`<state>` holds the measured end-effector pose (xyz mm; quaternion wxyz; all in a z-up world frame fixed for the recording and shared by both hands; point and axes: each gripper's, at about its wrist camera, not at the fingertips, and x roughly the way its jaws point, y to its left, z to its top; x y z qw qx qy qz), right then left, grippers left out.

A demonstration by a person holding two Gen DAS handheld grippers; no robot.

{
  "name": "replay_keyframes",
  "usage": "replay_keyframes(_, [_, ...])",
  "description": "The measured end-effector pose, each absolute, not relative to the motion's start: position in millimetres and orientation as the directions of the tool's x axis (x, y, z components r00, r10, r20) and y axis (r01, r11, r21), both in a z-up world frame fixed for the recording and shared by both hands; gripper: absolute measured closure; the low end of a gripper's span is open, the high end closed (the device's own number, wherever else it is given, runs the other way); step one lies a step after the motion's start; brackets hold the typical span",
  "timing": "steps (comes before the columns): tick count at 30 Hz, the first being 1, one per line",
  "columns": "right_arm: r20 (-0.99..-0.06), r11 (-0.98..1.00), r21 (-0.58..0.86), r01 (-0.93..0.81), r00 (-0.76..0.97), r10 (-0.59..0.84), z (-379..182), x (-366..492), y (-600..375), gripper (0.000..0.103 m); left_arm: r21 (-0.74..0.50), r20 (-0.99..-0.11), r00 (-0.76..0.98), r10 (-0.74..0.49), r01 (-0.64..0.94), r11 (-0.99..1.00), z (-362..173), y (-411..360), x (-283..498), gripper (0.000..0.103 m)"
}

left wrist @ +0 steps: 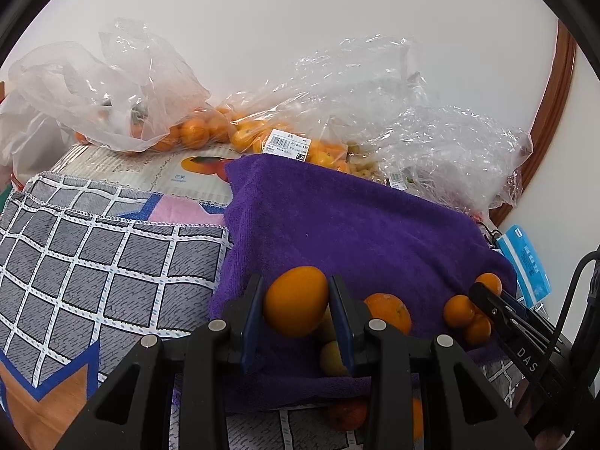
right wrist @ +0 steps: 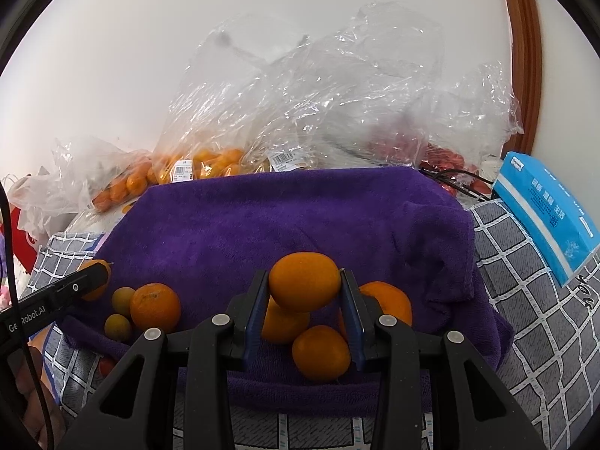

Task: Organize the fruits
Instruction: 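Lower both oranges onto the purple towel and open both grippers, then withdraw both open grippers from the purple towel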

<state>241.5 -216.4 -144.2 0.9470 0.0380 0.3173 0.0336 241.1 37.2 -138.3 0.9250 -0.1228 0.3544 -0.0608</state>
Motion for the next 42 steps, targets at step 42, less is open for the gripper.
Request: replay_keyframes(42, [-0.509,1.000,0.012,-0.014,0.861,0.019,-95,190,-205,0.051,-0.262,-0.581,0.787,-0.208,0.061,0.963,-112,28,209,0.062])
